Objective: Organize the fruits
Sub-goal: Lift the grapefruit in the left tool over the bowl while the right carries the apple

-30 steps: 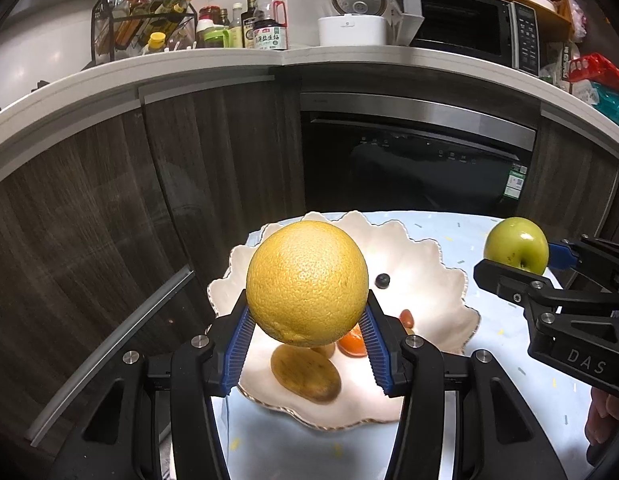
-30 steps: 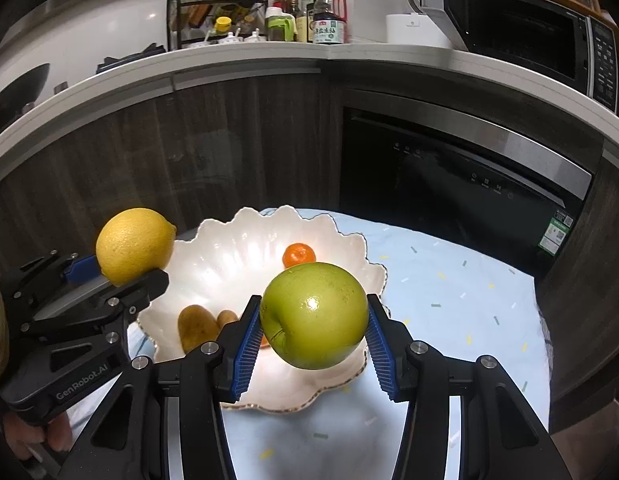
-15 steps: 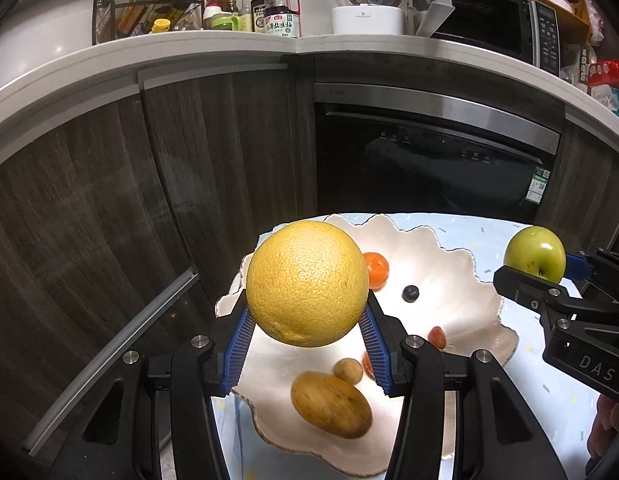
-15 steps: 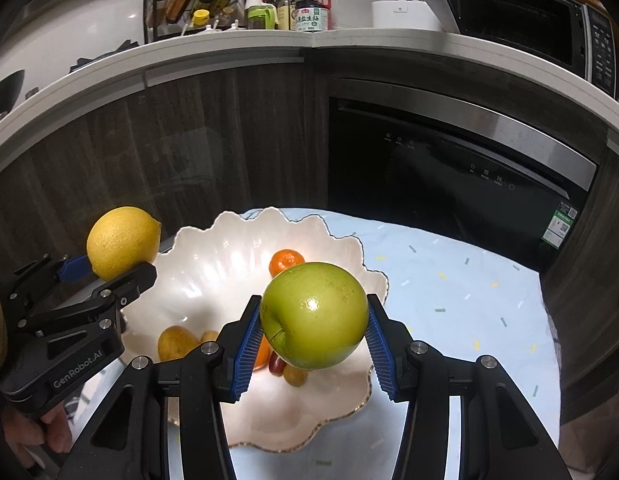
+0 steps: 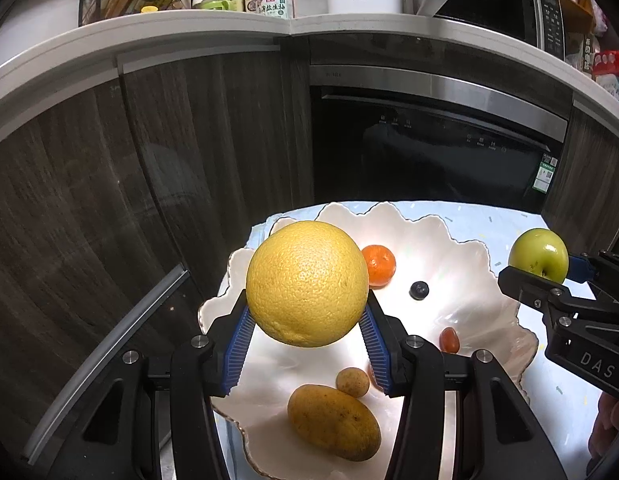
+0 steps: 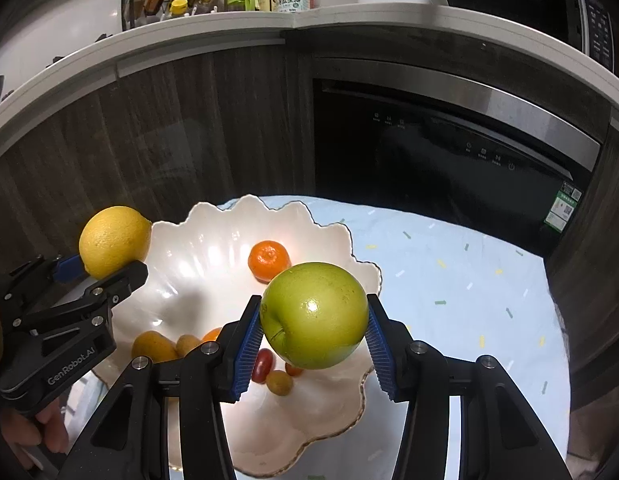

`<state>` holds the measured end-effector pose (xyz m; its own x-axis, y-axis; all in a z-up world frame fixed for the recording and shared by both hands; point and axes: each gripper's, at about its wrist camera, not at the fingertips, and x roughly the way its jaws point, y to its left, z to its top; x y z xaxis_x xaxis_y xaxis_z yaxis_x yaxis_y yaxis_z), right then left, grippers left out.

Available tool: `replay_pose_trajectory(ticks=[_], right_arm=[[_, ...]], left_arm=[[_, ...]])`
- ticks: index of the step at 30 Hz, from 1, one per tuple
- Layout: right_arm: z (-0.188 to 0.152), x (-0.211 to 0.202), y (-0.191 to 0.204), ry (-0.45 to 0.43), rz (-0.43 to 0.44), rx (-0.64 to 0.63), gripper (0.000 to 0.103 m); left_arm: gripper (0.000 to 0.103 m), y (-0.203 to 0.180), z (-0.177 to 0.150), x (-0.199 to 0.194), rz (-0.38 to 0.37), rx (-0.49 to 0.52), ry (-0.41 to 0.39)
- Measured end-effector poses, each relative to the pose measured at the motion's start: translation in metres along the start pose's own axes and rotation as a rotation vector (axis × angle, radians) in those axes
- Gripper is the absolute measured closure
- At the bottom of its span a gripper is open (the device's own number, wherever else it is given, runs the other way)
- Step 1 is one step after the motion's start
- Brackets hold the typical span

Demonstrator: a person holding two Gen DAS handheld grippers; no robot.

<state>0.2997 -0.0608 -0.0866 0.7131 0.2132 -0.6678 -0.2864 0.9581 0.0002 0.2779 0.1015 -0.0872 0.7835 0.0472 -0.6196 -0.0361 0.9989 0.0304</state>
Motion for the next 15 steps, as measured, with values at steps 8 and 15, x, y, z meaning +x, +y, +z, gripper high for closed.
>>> replay_pose_trajectory(ticks=[8, 15], right_arm=[[0.000, 0.012, -0.005, 0.030, -0.008, 0.019, 0.053], [0.000, 0.019, -0.005, 0.050, -0.018, 0.025, 0.053]], left_arm=[[0.052, -0.001, 0.000, 0.011, -0.009, 0.010, 0.030], [0.052, -0.002, -0.002, 0.023, -0.009, 0.009, 0.070]])
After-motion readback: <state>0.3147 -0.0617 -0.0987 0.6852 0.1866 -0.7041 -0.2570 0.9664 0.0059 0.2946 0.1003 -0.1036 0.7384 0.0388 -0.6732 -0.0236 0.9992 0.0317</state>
